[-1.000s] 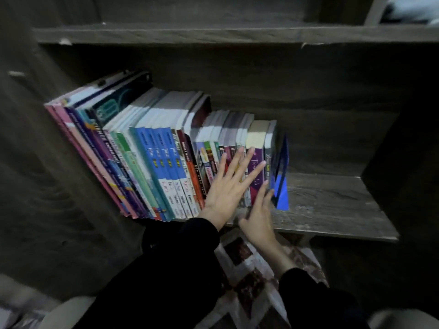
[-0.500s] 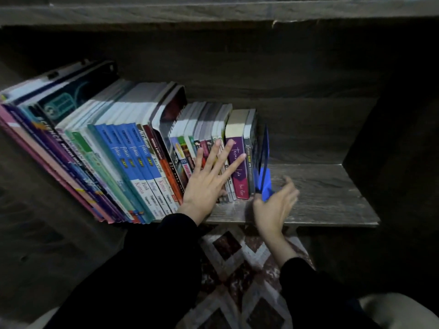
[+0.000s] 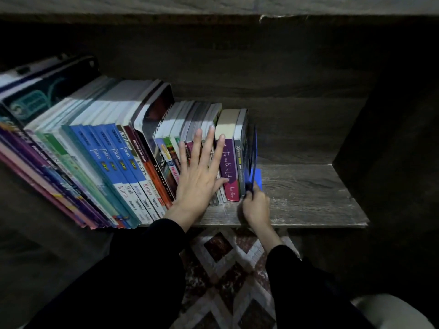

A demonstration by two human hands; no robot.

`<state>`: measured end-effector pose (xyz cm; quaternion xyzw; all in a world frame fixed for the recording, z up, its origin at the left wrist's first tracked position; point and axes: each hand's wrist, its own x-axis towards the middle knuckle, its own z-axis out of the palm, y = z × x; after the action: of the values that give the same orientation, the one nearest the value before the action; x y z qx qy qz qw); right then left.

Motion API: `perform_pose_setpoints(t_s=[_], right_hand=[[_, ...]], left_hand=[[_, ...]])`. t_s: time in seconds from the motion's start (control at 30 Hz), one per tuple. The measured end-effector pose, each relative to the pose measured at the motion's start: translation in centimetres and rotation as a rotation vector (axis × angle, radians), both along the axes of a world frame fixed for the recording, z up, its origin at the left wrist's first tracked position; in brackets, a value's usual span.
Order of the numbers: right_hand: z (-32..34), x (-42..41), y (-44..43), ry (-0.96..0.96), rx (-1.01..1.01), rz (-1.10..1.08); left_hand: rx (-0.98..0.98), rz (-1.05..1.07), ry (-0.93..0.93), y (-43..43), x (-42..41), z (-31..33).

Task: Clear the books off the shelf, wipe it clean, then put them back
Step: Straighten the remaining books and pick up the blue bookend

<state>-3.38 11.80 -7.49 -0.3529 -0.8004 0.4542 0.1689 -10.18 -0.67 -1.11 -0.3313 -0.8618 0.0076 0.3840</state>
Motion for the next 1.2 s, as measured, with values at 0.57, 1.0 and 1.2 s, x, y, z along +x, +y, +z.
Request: perform_pose_setpoints(t_s=[0.57,1.0,1.2], right_hand=[[2.6,1.5,0.6,-0.18,-0.096,0.286],[3.2,1.7,-8.2,0.238,-0.552,0.234],[4.9,1.0,-9.4,0.234,-1.063,0.16]], left_hand=[[0.016,0.244,-0.073,2.3,1.6,1.6],[0.138,-0.084,-0.422,-5.1,4.3,-1.7],[0.783,-0.068,-1.169,-3.4,6.3,-2.6]])
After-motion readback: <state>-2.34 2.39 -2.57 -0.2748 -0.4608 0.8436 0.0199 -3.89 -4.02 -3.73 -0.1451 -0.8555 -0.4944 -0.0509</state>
